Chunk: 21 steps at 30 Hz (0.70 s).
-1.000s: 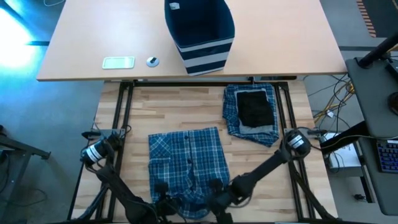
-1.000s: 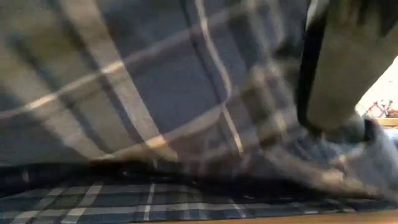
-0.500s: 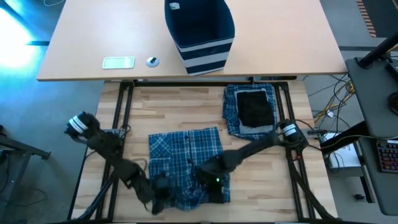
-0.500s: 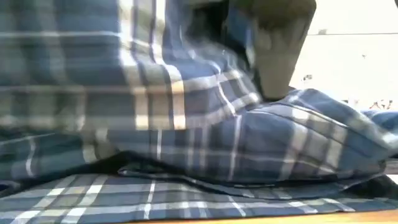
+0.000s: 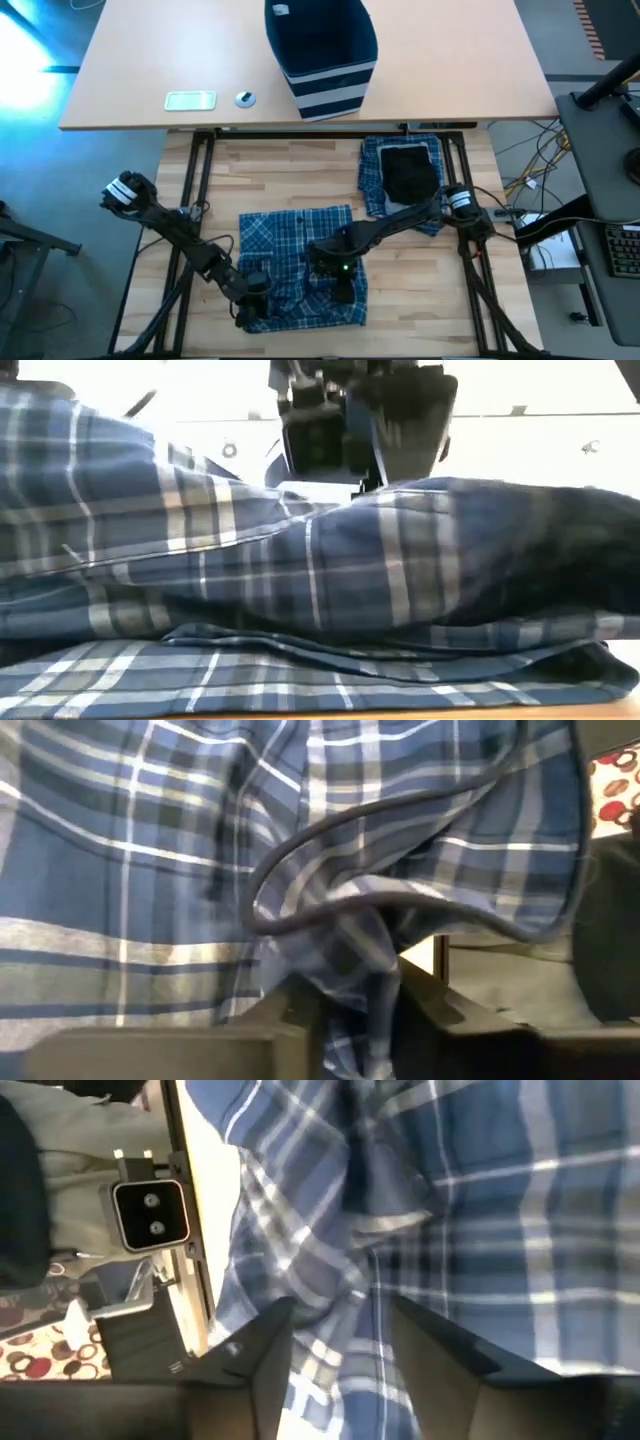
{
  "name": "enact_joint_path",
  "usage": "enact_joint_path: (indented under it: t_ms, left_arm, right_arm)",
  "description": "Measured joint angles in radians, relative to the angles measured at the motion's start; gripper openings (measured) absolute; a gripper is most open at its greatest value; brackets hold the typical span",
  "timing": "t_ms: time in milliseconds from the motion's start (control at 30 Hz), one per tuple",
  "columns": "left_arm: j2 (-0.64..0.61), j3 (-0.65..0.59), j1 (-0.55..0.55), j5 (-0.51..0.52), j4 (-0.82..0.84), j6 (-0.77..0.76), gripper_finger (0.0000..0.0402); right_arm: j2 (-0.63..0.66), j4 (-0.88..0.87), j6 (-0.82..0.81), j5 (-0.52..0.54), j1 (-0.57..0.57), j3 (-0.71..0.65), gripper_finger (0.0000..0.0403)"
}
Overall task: Fold Laundry from Bin
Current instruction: Fold the blue patterned long sleeve
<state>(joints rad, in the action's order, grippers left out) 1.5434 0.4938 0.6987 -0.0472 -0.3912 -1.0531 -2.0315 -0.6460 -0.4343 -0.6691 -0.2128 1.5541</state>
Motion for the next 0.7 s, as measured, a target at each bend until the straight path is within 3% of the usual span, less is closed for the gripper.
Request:
enact_joint_path:
  t_ms: [100,300,467,600,700]
  left_arm:
    - [0.006,0.0,-0.002,-0.007,-0.008,-0.004,0.0093]
    - [0.008,-0.028,-0.004,0.006,-0.018,-0.035,0.0145]
    - [0.01,-0.039,-0.004,0.009,-0.017,-0.059,0.0155]
    - [0.01,-0.039,-0.009,0.011,-0.018,-0.06,0.0152]
    - [0.01,-0.04,-0.012,0.012,-0.02,-0.064,0.0151]
  right_arm:
    - [0.029,-0.042,0.003,0.059,-0.015,0.027,0.0177]
    - [0.091,-0.028,-0.033,0.184,-0.146,0.036,0.0182]
    - [0.088,0.155,-0.115,0.235,-0.266,0.036,0.0174]
    - [0.039,0.366,-0.122,0.403,-0.319,0.036,0.0154]
    - [-0.023,0.501,-0.139,0.483,-0.292,0.036,0.0135]
